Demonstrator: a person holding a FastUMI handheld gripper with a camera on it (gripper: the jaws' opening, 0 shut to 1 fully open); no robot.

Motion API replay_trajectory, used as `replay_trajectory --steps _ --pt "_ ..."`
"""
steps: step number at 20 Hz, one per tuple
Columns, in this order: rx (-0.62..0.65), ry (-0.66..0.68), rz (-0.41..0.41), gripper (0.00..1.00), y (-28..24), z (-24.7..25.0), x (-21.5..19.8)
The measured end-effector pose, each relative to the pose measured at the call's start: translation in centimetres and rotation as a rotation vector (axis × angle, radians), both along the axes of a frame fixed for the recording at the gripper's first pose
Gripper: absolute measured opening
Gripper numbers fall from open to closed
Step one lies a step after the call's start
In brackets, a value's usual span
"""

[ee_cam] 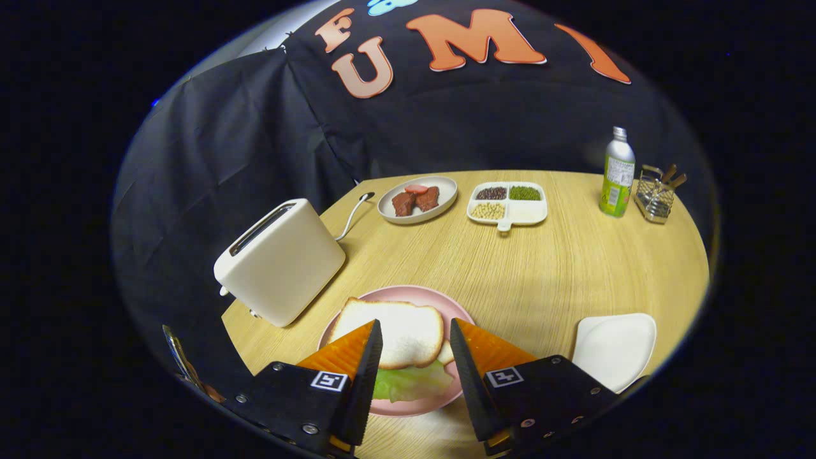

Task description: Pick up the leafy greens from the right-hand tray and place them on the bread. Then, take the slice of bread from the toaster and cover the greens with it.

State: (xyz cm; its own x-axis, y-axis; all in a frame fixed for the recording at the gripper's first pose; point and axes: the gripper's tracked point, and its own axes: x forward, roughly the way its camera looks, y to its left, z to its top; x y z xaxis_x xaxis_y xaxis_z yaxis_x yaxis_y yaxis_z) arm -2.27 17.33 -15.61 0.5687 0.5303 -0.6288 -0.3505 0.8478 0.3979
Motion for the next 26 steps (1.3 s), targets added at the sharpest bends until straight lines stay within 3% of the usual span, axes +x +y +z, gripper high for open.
replay_trajectory --steps 6,11,17,26 --pt "-0.022 -0.255 -0.086 0.79 -1.7 5.3 2.3" --pt "-0.023 -0.450 -0.157 0.80 -3.0 9.5 3.5" --pt "-0.055 -0.675 -0.269 0.89 -5.1 14.5 4.1" --pt "-0.067 -0.769 -0.397 0.94 -8.1 17.0 4.6"
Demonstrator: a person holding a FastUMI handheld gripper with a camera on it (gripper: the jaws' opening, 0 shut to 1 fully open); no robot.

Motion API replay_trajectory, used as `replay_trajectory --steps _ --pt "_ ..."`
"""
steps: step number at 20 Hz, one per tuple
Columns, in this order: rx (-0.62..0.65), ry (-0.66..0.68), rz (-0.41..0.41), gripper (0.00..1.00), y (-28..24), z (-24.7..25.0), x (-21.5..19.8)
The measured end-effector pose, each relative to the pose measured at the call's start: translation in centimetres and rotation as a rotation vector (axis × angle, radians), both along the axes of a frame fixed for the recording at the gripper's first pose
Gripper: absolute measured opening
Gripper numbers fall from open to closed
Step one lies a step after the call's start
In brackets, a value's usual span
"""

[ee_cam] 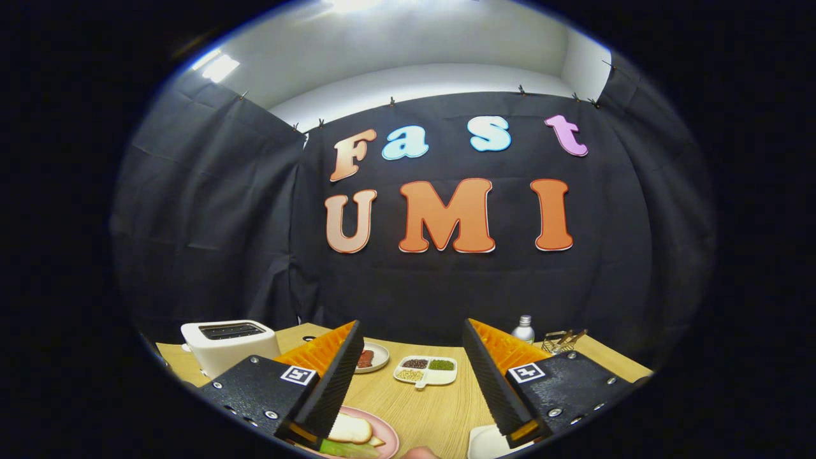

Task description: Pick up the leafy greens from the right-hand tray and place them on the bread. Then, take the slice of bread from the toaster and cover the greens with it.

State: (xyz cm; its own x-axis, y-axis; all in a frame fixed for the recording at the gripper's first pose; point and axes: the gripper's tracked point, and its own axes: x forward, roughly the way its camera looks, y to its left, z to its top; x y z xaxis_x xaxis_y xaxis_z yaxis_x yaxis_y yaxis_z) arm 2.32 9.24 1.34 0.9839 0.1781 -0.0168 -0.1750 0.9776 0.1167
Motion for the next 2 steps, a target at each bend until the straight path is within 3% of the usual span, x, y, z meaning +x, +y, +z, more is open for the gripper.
replay_trajectory --steps 2 --pt "0.002 -0.012 -0.015 0.94 -0.44 0.47 0.18"
